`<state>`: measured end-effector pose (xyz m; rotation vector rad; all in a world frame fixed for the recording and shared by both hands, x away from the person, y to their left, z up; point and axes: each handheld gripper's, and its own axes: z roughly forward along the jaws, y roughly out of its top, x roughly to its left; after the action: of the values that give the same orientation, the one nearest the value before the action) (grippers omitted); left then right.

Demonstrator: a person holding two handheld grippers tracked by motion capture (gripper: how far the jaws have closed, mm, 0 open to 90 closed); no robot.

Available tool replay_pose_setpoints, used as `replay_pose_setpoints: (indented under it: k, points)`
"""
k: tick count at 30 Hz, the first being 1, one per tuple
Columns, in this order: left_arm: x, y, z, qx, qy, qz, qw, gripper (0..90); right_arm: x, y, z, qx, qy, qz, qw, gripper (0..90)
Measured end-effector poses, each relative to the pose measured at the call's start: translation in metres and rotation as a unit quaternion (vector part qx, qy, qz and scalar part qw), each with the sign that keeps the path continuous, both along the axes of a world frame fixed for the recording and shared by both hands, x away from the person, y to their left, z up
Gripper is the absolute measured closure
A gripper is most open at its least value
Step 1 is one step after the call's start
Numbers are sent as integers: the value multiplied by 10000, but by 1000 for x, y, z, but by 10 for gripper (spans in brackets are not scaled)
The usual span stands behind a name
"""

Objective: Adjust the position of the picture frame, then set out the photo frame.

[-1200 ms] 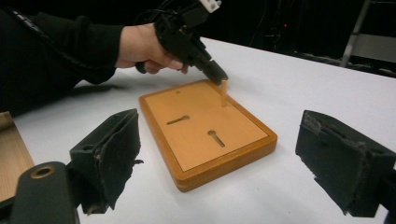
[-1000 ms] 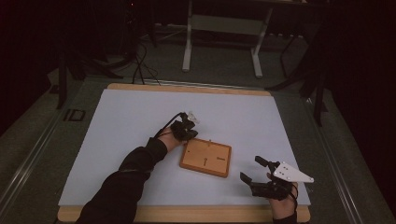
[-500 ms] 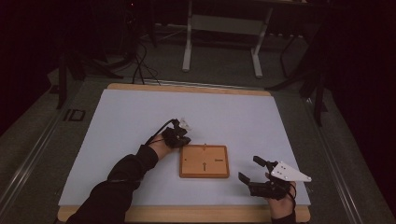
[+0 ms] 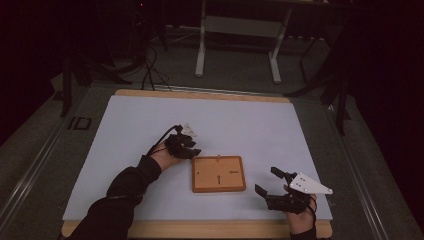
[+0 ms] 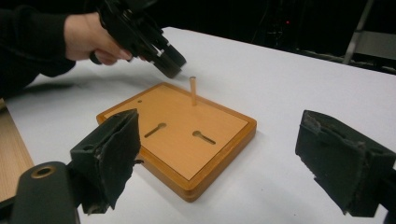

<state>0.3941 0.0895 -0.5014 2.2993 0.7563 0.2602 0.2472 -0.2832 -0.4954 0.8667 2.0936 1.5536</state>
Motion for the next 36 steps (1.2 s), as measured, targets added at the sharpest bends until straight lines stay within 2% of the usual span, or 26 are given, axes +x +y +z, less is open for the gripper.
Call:
replay_pose_setpoints:
  k: [6,9,16,21,30,34,36]
  points:
    - [-11,12,8,-186,122,-39,9997,490,0,0,0,-4,-13,9,10000,135]
    - [-16,13,12,-272,119,-54,9995,482,0,0,0,-7,4,-3,10000,135]
    - [-32,5,27,-427,-45,-302,9986,459,0,2,0,-28,-18,3,10000,135]
    - [-40,-1,31,-625,-93,-451,9970,460,1,2,0,-1,-10,-1,10000,133]
    - [-50,-10,25,-859,-184,-600,9943,461,-2,5,3,2,-141,-66,9999,124]
    - [-49,-12,21,-976,-230,-658,9928,461,-3,7,4,-10,-235,-3,9997,119]
    - [-48,-14,19,-982,-286,-695,9923,469,-5,12,4,-98,-339,71,9994,108]
